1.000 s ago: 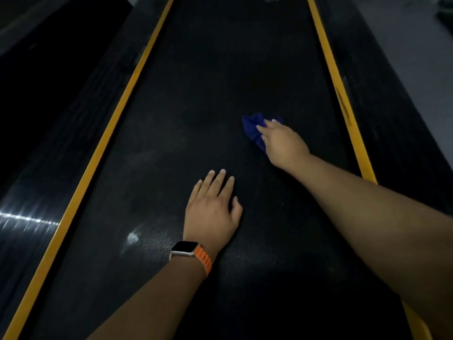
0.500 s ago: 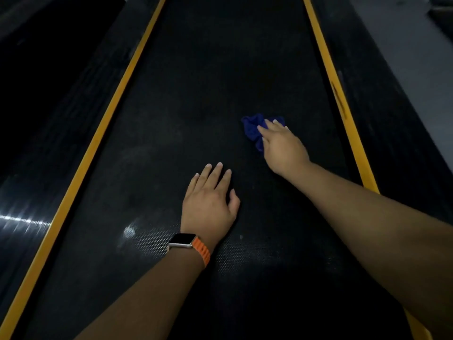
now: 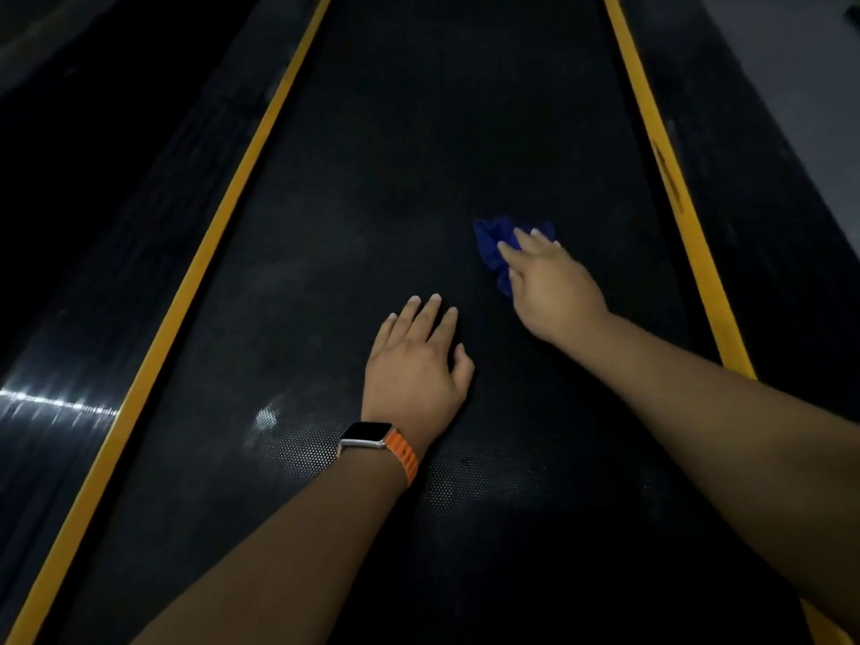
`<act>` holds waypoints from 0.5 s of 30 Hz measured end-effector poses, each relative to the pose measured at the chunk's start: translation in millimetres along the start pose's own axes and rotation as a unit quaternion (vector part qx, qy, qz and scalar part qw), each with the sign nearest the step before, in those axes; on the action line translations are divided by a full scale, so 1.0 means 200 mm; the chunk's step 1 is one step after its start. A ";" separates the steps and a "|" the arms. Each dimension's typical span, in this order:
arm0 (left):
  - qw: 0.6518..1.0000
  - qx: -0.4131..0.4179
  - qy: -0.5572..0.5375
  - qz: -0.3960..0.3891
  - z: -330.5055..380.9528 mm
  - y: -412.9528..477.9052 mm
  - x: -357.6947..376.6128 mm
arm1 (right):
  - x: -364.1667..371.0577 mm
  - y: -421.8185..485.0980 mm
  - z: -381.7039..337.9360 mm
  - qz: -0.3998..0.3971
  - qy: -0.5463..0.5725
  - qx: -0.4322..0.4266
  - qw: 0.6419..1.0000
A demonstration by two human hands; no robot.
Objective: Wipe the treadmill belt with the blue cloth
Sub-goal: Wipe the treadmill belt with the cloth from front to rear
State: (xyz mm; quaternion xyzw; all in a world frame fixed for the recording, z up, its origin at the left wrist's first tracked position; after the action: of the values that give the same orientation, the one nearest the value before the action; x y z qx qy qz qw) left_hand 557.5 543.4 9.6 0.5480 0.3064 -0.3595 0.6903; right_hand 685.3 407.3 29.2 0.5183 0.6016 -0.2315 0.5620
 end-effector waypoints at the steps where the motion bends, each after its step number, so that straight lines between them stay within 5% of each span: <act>1: 1.000 0.001 -0.002 0.001 0.00 0.00 0.00 | -0.03 -0.10 -0.05 -0.001 0.013 -0.032 0.999; 7: 1.000 0.003 -0.001 -0.001 0.00 -0.01 0.01 | -0.12 -0.51 -0.15 -0.040 0.064 -0.148 0.986; 12: 1.000 0.001 0.000 -0.005 0.00 -0.01 0.00 | 0.05 0.03 -0.10 0.002 0.005 0.006 1.000; 15: 1.000 0.004 -0.002 -0.006 0.00 -0.01 0.01 | 0.00 -0.13 -0.16 0.008 0.010 -0.020 1.000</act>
State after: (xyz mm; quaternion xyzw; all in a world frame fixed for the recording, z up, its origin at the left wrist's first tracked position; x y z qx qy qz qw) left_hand 557.0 542.7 7.7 0.5481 0.3068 -0.3657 0.6868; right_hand 647.9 424.8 28.8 0.5145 0.6076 -0.2096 0.5676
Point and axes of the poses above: each hand's wrist, its own y-axis towards the middle knuckle, its own x-axis out of the palm, z = x × y, the point moved 7 cm from there along y, towards the middle knuckle, and after that the axes turned 15 degrees about z, right-handed, at the moved point
